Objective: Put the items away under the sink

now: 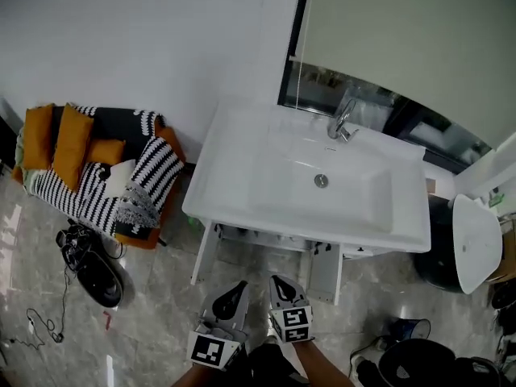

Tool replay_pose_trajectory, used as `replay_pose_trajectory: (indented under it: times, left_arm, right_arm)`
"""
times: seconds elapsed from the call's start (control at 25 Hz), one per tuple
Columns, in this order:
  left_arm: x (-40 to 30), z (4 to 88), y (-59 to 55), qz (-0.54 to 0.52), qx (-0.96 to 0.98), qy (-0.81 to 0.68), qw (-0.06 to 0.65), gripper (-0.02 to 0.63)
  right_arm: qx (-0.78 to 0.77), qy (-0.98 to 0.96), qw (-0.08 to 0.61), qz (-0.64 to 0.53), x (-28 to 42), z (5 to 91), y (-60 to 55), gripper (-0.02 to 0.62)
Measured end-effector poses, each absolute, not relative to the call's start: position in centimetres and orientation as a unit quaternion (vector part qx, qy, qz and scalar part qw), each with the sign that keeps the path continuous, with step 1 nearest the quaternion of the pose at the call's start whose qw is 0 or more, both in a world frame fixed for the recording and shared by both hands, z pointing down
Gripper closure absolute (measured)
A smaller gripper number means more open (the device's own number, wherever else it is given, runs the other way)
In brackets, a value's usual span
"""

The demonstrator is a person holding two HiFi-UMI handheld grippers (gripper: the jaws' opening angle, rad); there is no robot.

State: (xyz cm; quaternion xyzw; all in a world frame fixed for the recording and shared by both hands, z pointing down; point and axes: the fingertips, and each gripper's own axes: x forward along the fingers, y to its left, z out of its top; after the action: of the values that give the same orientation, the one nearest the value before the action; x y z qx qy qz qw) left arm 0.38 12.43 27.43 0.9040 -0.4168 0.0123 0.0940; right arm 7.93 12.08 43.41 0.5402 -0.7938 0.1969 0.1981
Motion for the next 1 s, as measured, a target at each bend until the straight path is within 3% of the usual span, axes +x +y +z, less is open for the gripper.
replay_pose_trajectory:
  times: [0.44,1.0]
  left_arm:
    - [2.8,21.0,18.1,-0.002,0.915,-0.397,0.075,0.598]
    - [3.4,20.0,23.7,-0.007,0.911,-0.404,0.082,0.598]
  right_arm:
    - [0.576,-0.781,0.155,0.182,10.8,33.2,19.2,0.580]
    - [0.602,-0.782,0.093,0.134,13.5,24.4,25.3,0.580]
